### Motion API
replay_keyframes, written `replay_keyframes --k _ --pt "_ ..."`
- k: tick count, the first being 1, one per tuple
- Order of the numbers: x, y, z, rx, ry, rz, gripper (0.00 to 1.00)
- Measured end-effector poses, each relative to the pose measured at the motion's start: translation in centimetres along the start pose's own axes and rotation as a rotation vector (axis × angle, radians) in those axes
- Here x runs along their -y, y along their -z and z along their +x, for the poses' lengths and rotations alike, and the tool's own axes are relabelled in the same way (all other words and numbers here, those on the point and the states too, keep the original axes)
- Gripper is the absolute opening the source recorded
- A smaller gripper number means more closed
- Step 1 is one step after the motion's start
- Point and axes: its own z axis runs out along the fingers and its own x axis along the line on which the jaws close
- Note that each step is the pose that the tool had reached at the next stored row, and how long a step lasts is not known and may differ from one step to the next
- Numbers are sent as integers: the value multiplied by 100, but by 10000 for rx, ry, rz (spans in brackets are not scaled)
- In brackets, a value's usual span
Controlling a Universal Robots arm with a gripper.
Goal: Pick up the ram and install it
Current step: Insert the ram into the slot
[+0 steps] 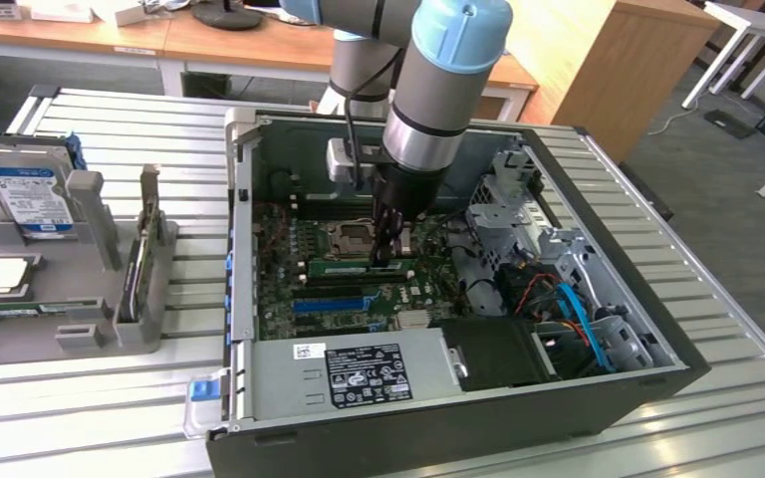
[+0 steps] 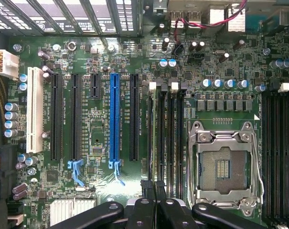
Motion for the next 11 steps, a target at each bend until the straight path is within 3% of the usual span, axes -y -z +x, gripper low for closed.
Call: replay_keyframes --k 11 --pt "1 -11 0 0 5 0 12"
